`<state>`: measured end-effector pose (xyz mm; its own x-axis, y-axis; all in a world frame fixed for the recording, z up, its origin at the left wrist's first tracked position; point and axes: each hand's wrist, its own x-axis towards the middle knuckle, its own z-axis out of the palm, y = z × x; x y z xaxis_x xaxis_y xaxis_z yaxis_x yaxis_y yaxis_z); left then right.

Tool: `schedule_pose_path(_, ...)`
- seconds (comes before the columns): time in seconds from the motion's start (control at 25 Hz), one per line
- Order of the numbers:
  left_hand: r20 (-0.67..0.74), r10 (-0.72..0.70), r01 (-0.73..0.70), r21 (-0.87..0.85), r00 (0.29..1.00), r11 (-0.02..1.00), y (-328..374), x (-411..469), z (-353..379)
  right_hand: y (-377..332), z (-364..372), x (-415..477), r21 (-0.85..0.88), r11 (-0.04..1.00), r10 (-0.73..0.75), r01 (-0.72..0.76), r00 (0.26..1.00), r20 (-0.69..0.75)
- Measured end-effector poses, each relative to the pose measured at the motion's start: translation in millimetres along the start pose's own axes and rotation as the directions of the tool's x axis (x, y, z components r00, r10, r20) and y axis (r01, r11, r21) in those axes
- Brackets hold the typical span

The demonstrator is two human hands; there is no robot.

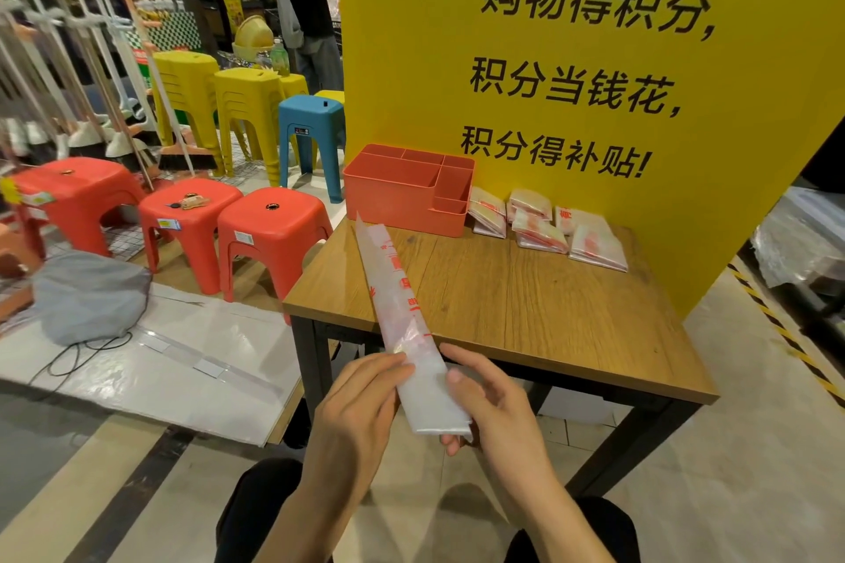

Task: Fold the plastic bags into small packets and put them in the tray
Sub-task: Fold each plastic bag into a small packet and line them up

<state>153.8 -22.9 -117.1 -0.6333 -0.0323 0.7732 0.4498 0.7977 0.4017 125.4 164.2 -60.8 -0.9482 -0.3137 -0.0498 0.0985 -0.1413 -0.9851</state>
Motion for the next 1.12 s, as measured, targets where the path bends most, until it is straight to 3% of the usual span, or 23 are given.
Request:
schedule_pose_path(0.08, -0.021, -0.025, 0.025, -0.025, 0.999, 0.999, 2.5, 0.1, -0.9, -1.4, -2.8, 3.5, -0.017, 1.000, -0.023, 0.023, 1.000, 0.004)
schedule_pose_path(0.2, -0.043, -0.073, 0.070, -0.066, 0.996, 0.995, 4.9, 3.0, 1.2, -2.2, -9.8, 7.9, -0.258, 0.951, -0.149, 0.172, 0.983, 0.107)
schedule_pose_path(0.28, -0.044, -0.068, 0.064, -0.084, 0.997, 0.994, 1.4, 2.9, 2.7, -1.7, -13.6, 8.8, -0.353, 0.911, -0.156, 0.215, 0.970, 0.188)
schedule_pose_path(0.4, -0.020, -0.061, 0.059, -0.103, 0.998, 0.993, -2.4, 2.6, 3.2, 0.8, -15.4, 10.1, -0.372, 0.908, -0.130, 0.195, 0.973, 0.192)
schedule_pose_path(0.56, 0.062, -0.126, 0.138, -0.268, 0.990, 0.953, 5.7, 2.2, 3.5, 4.0, -12.9, 6.5, -0.354, 0.906, -0.182, 0.233, 0.968, 0.172)
schedule_pose_path(0.8, 0.106, -0.029, 0.064, -0.338, 0.994, 0.939, 20.4, 8.8, -2.5, -0.9, -23.9, 2.1, -0.407, 0.876, -0.224, 0.259, 0.966, 0.131)
schedule_pose_path(0.88, 0.164, -0.095, 0.153, -0.386, 0.982, 0.910, 21.1, 8.5, 0.4, -0.8, -26.8, 0.2, -0.410, 0.878, -0.228, 0.248, 0.969, 0.098)
schedule_pose_path(1.0, 0.308, -0.304, 0.408, -0.371, 0.902, 0.834, 25.2, 11.8, 8.4, 3.3, -29.6, -2.6, -0.375, 0.908, -0.190, 0.188, 0.981, 0.031)
schedule_pose_path(1.12, 0.276, -0.383, 0.459, -0.310, 0.881, 0.833, 33.9, 20.5, 14.6, 9.4, -30.5, -0.7, -0.294, 0.947, -0.157, 0.130, 0.985, -0.071)
